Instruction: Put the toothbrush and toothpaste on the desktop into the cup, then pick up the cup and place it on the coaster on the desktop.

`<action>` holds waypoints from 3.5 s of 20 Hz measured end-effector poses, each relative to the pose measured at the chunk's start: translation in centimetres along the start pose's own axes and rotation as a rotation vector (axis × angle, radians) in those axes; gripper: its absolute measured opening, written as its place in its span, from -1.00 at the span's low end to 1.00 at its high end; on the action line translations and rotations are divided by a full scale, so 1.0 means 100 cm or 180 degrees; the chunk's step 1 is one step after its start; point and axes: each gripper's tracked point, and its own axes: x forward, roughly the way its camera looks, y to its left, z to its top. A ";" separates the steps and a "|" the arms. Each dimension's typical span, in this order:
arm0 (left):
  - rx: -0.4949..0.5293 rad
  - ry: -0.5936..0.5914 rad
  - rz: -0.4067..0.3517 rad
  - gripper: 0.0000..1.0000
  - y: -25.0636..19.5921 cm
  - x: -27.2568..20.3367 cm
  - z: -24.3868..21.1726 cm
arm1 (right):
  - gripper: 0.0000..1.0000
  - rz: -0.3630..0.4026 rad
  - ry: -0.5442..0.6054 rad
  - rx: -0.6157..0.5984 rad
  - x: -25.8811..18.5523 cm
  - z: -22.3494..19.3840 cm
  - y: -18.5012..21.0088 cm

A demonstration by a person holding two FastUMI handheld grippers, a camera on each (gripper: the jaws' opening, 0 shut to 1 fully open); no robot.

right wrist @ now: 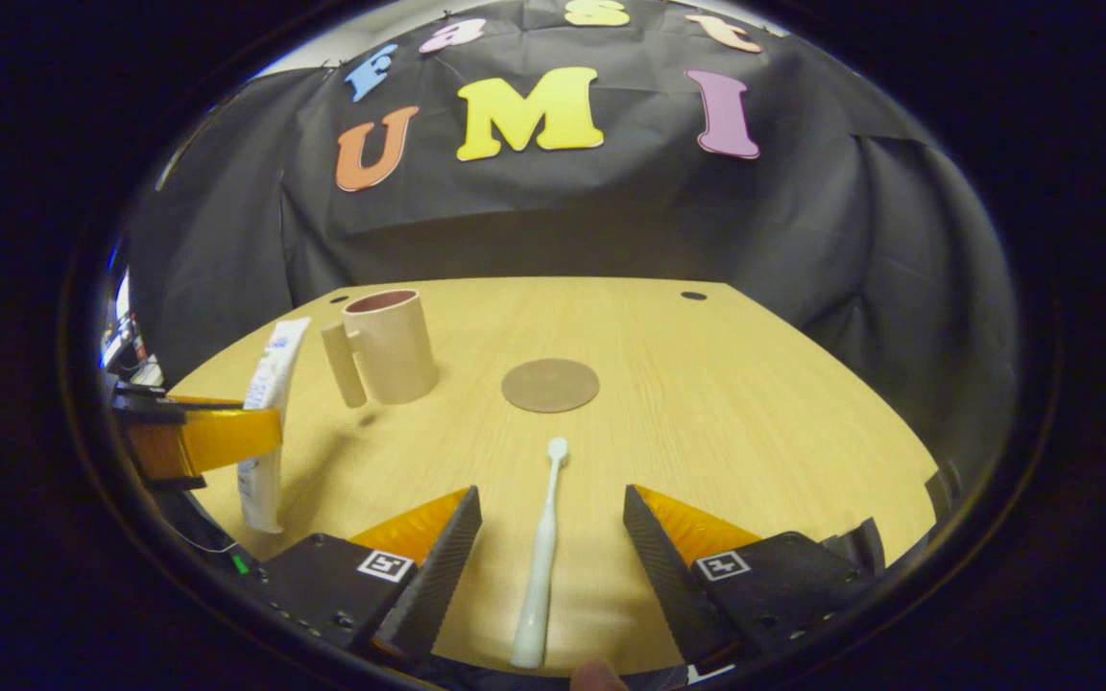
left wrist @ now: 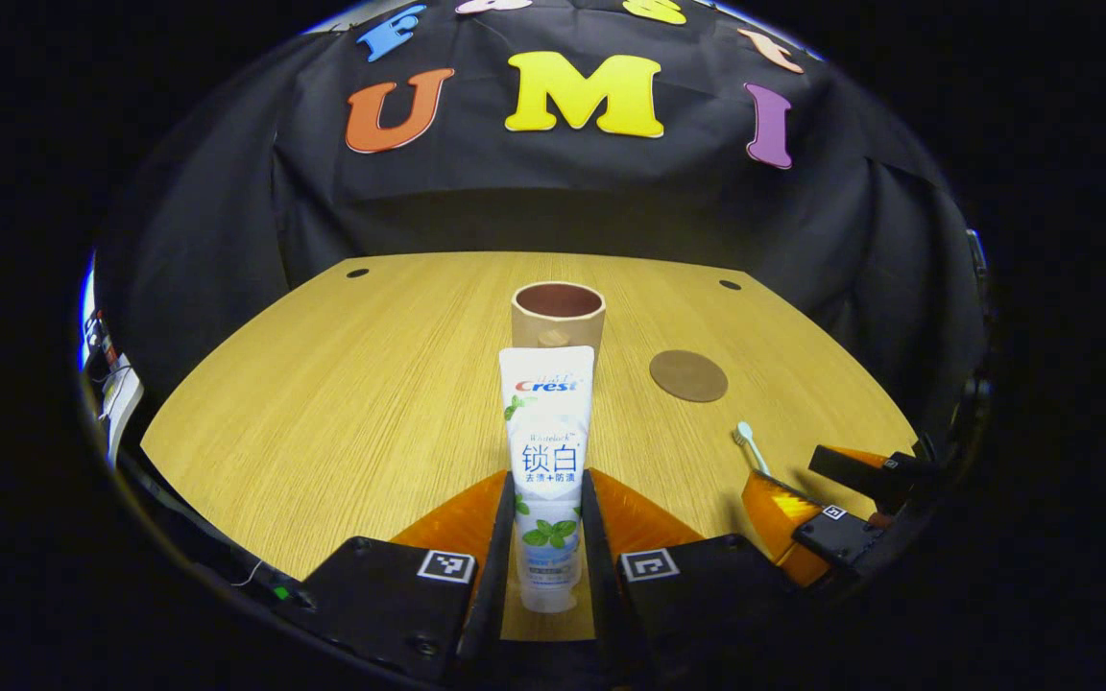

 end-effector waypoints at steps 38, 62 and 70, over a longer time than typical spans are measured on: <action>-0.0044 -0.1330 -0.0285 -0.18 -0.004 0.111 0.198 | -0.99 0.0155 -0.0642 0.0253 -0.030 0.075 -0.015; -0.0052 -0.1523 0.0165 1.00 0.066 0.041 0.182 | -1.00 0.0842 -0.1488 -0.0039 -0.015 0.194 0.067; -0.0080 -0.1348 0.0594 1.00 0.132 0.030 0.123 | -1.00 0.1462 -0.1924 -0.0064 0.017 0.271 0.163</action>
